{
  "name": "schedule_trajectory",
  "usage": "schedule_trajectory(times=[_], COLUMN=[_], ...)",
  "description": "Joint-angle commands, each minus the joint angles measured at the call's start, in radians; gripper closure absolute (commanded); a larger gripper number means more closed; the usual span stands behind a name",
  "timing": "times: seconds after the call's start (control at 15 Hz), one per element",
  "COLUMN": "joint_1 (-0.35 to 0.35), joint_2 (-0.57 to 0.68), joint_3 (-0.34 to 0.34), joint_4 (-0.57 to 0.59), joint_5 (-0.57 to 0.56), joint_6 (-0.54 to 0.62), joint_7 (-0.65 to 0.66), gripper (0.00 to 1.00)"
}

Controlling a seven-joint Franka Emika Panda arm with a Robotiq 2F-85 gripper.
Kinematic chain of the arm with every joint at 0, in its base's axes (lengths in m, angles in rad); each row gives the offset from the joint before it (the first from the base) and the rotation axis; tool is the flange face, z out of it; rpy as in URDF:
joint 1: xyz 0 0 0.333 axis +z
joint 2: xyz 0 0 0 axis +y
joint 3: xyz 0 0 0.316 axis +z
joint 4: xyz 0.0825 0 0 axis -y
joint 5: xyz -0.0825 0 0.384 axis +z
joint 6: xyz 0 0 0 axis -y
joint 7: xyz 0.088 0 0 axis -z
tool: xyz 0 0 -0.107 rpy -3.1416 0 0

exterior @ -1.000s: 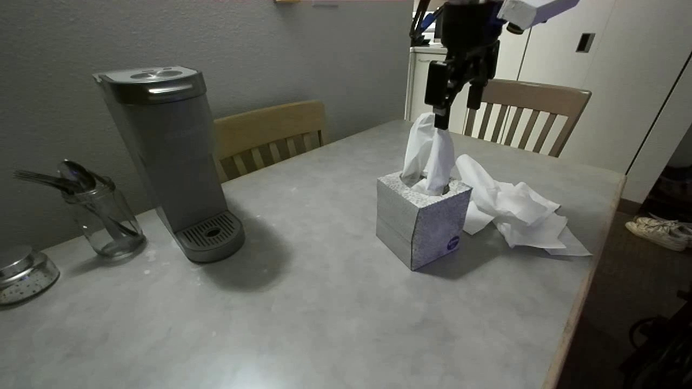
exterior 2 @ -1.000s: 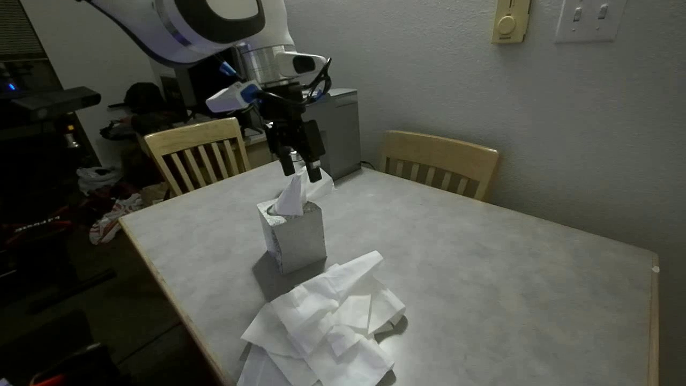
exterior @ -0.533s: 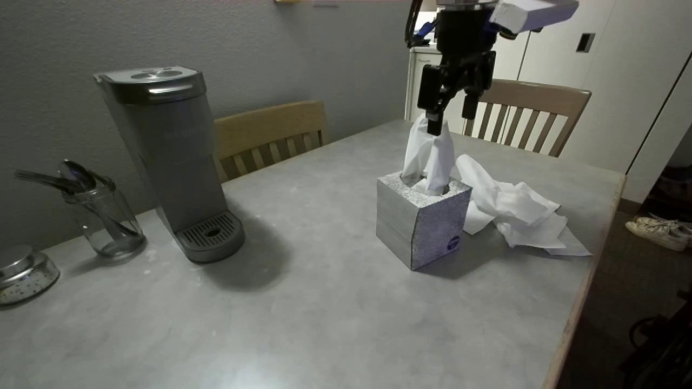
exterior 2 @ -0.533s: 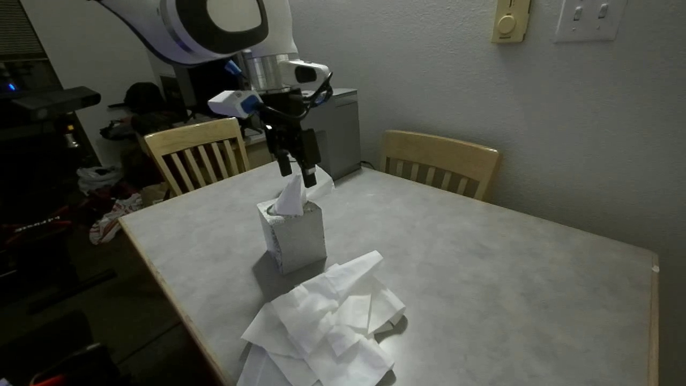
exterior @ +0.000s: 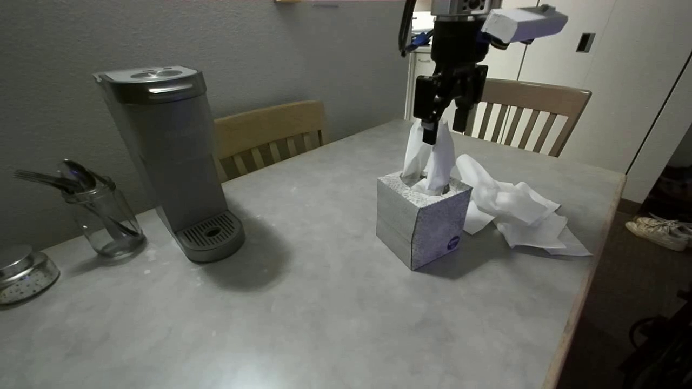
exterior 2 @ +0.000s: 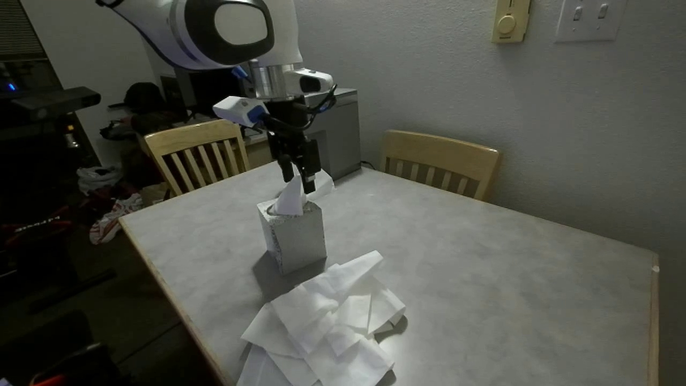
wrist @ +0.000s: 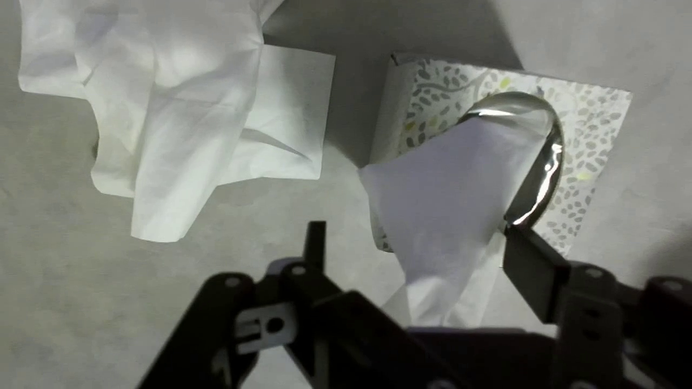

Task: Remove one of the tissues from the box and place it on the table

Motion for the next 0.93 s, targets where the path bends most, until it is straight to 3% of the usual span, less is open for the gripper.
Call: schedule_trajectory(times=[0.0,0.53,0.87], joint_1=[-0.006,-0.004,0.001], joint_2=[0.020,0.017,0.001], joint_3=[0.003,0.005,0.004], joint_4=[0.019,0.018,0.020], joint_5=[-0.002,-0.005,-0.020], joint_6=[0.015,0.015,-0.002], joint_7=[-0.028,-0.034,-0.024], gripper=[0.46,1.00,1.00])
